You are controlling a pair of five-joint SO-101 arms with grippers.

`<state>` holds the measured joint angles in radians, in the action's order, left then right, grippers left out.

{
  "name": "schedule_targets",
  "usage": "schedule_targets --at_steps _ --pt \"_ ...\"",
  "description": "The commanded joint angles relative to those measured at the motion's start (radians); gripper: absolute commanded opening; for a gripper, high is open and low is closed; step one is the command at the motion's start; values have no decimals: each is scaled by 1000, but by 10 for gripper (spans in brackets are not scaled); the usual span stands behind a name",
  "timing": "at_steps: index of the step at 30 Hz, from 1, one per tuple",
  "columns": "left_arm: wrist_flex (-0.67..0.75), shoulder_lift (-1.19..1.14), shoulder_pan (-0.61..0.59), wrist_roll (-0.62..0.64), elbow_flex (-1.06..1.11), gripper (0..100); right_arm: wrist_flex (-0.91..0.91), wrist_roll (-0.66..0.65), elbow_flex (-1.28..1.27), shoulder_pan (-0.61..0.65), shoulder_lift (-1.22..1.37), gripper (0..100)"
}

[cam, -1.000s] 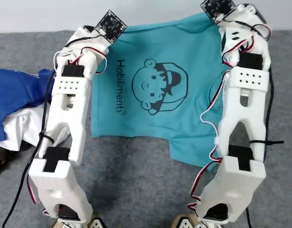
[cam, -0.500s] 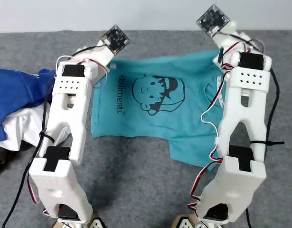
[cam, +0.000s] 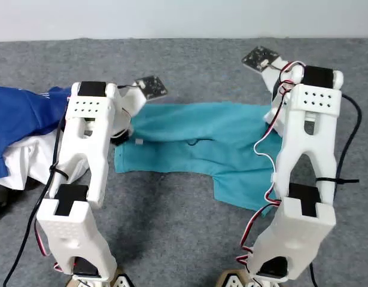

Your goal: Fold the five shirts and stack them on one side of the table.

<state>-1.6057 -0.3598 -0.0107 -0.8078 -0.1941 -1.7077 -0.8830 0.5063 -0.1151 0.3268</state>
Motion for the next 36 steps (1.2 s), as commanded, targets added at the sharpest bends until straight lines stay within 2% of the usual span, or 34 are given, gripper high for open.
schedule_targets --at_steps 1,11,16,21,26,36 --pt "-28 6 -15 -17 -44 14 -88 -2 3 -16 -68 9" --pt "-35 -69 -18 -15 -42 15 -88 20 -190 -99 -74 9" --pt "-104 -114 -5 -17 -45 44 -87 18 -201 -127 -77 19" --pt "-124 -74 6 -17 -45 94 -88 15 -224 -127 -140 101" --pt "-143 0 6 -14 -45 142 -87 -41 -293 -122 -254 229" --pt "-123 118 -2 -8 -48 141 -87 -40 -298 -124 -343 235"
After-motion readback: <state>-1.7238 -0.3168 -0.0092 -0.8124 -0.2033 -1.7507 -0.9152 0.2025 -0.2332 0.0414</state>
